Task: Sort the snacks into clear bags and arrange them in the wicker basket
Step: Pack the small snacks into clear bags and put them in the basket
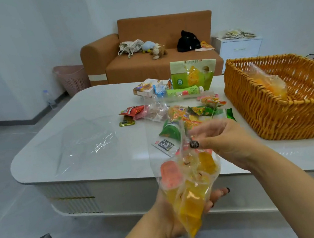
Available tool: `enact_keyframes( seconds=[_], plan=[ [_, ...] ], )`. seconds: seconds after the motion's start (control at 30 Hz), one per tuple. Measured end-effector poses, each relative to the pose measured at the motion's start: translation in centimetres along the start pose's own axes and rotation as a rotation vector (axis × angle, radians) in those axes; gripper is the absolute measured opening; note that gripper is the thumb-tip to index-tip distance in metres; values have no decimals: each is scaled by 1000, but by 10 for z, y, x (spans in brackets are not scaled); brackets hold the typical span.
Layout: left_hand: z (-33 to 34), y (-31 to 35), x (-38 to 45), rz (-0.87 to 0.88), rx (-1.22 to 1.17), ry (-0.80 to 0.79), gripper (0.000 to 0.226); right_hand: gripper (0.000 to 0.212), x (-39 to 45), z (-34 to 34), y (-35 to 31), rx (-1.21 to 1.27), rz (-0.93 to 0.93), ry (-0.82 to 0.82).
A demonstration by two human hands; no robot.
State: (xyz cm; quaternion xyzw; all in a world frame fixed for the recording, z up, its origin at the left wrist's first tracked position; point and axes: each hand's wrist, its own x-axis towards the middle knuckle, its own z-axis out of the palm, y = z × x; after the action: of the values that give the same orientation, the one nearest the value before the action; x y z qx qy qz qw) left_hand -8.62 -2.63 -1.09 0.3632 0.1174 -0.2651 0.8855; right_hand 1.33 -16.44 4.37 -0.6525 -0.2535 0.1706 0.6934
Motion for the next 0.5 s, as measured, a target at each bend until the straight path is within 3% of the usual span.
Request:
enact_keyframes(
  seconds=[0.1, 0.23, 0.37, 0.5],
  plan=[
    [3, 26, -1, 64, 103, 85, 57, 27, 3, 5, -8, 70, -17, 166],
    [-16, 65, 3, 278, 142, 199, 66, 20, 10, 12, -6, 42, -23, 339],
    [-18, 97, 0, 488, 501, 315, 74, 18, 23, 22, 4, 54, -3, 548],
    [-20, 109, 14, 734, 851, 523, 63, 14, 41, 29, 13, 141, 9, 666]
  ],
)
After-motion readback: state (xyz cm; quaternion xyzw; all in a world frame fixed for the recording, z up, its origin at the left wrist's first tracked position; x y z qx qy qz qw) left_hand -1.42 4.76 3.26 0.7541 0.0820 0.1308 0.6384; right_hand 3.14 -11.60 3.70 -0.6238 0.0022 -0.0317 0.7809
